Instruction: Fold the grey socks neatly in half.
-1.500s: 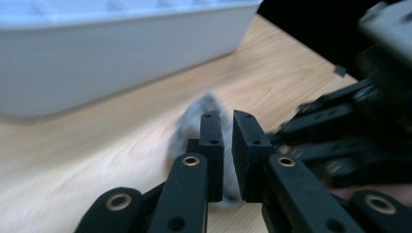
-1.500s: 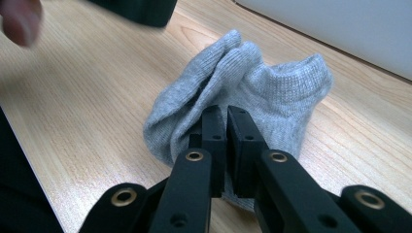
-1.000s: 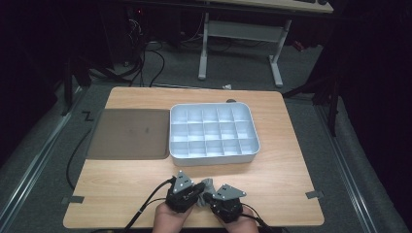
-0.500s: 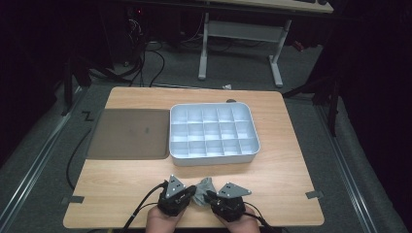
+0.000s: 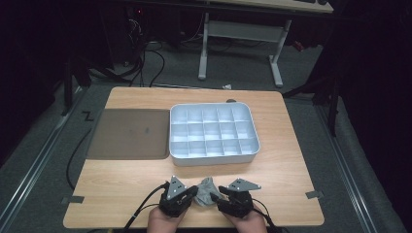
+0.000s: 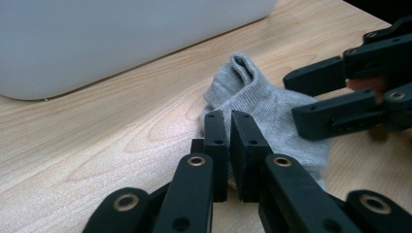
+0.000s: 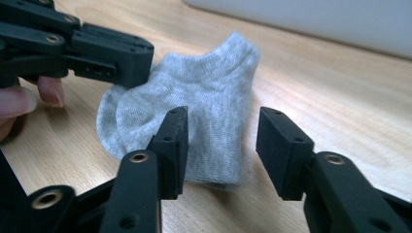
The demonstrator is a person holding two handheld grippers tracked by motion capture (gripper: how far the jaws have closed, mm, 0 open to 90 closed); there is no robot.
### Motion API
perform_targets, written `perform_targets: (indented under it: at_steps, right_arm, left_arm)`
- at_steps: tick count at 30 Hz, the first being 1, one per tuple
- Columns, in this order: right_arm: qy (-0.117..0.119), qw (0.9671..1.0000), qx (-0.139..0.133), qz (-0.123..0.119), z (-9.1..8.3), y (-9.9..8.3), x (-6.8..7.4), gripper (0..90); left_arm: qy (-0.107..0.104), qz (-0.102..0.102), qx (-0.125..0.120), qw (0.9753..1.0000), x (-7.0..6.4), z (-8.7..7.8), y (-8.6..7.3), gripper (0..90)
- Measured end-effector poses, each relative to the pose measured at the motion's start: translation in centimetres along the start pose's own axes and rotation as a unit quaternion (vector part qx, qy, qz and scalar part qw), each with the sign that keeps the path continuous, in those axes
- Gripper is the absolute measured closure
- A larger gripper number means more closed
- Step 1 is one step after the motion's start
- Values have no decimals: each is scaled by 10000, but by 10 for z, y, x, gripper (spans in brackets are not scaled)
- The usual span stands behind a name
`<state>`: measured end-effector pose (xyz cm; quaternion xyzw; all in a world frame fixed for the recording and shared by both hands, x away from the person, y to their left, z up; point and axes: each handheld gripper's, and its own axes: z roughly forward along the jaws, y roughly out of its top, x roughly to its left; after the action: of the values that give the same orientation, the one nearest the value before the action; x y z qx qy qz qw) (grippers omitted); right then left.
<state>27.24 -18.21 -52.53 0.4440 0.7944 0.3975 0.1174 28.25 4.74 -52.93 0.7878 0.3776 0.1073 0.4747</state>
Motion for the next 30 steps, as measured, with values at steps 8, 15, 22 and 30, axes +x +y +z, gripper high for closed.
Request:
perform_targets:
  at_steps: [8,15,22,30]
  right_arm:
    - [49,9999,112,99,3,-2,1,646]
    - [69,9999,107,89,4,-3,1,682]
    - [57,9999,86,58,4,-4,1,695]
    - [43,9999,75,63,3,-4,2,695]
  left_arm:
    - [-8,-18,-113,9999,-3,-2,2,819]
    - [-216,103,-294,9993,-27,-2,6,758]
    - [-259,196,-737,9967,-39,-14,16,763]
    - [25,388,-185,9991,-37,6,8,832]
